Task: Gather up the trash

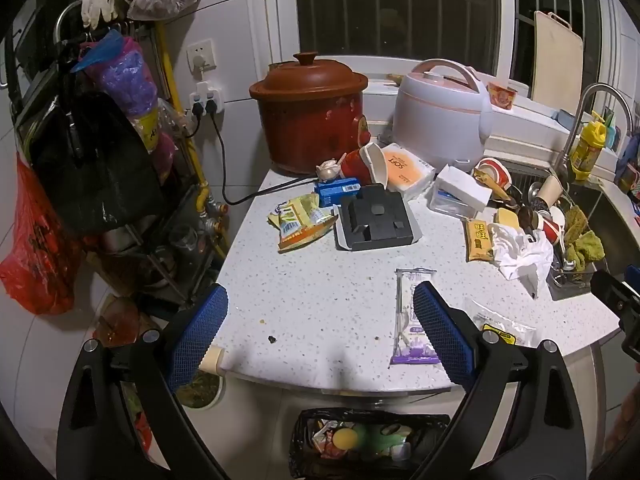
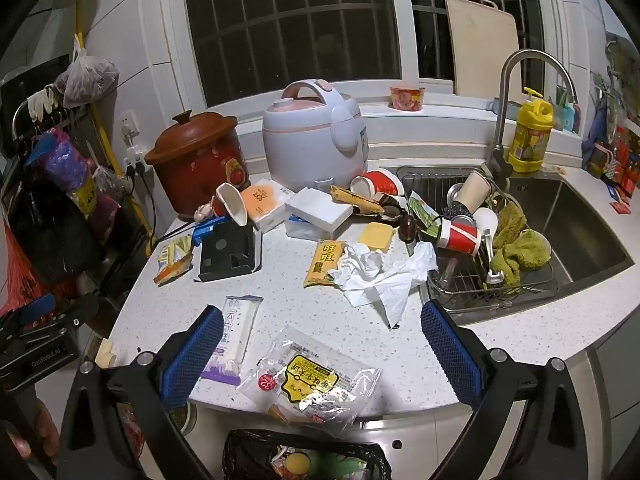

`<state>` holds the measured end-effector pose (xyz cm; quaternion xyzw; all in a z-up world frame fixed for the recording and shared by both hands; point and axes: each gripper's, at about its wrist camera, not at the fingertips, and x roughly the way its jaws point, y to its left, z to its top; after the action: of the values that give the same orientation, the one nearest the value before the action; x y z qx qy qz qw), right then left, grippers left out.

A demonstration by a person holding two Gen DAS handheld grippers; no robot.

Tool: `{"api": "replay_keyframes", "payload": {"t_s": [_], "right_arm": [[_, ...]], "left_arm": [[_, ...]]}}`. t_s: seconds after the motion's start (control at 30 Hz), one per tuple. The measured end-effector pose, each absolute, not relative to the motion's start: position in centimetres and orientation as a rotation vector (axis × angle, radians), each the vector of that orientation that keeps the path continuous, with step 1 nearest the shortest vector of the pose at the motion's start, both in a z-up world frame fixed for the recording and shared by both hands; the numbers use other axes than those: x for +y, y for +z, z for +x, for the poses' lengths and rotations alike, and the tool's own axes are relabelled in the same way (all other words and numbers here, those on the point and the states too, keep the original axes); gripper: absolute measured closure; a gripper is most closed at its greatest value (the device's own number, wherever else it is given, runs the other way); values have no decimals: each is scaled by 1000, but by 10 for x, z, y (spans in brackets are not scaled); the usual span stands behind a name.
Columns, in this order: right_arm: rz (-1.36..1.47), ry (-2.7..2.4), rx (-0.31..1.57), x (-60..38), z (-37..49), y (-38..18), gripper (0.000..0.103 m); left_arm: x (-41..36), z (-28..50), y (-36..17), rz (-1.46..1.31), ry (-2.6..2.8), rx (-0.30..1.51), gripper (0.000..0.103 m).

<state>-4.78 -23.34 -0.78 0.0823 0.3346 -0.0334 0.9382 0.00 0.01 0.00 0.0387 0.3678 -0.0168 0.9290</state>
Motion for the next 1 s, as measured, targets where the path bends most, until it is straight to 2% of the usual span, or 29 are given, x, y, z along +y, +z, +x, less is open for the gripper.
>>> {"api": "replay_keyframes", "payload": {"t_s": [1.0], "right_arm": [[161,-73,677,-233,-47,-5,5]], "left_arm": [[0,0,0,80,-33,755,11]]}}
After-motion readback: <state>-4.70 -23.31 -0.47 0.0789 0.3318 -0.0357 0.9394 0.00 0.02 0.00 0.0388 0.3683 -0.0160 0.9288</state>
